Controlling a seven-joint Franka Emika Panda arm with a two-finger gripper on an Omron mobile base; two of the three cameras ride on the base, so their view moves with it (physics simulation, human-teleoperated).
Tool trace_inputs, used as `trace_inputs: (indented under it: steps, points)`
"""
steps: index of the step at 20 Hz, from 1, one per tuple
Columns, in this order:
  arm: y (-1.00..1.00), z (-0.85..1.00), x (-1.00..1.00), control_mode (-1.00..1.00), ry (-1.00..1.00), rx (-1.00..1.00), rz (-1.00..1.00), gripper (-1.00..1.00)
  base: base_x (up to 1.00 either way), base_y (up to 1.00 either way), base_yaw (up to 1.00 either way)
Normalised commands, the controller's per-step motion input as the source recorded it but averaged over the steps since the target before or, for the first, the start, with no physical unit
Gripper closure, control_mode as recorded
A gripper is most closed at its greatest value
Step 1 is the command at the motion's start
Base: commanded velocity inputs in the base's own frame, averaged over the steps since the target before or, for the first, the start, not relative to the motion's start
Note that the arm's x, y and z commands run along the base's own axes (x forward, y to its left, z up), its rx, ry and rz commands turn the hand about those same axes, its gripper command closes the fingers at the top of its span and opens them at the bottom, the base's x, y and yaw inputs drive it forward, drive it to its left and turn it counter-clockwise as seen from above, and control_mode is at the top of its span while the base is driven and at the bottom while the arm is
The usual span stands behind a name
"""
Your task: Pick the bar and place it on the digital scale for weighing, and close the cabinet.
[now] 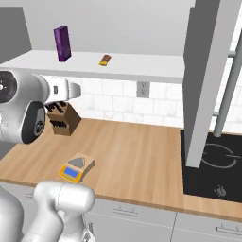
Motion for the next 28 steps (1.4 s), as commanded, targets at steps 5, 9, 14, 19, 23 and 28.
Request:
trace_inputs:
  steps: [5,9,14,19,23,28]
  points:
    - [-0.07,0.56,-0.03,-1.00,-0.15,0.01,0.00,-1.00,0.00,0.00,0.00]
    - [-0.32,0.43,-0.05,-1.00,-0.09,0.02,-0.01,-1.00,0.00,0.00,0.00]
    - [-0.27,0.40,0.03,-1.00,-0.13,0.01,-0.03,-1.00,0.00,0.00,0.00]
    - [0.00,0.10,0.49,-1.00,0.12,0.00,-0.02,-1.00,0.00,0.00,0.00]
    - [-0.03,0.00,0.65,-1.00,0.07,0.00,0.00,-1.00,0.00,0.00,0.00]
    - [-0.18,-0.02,0.59,-1.00,0.00,0.00,0.00,-1.00,0.00,0.00,0.00]
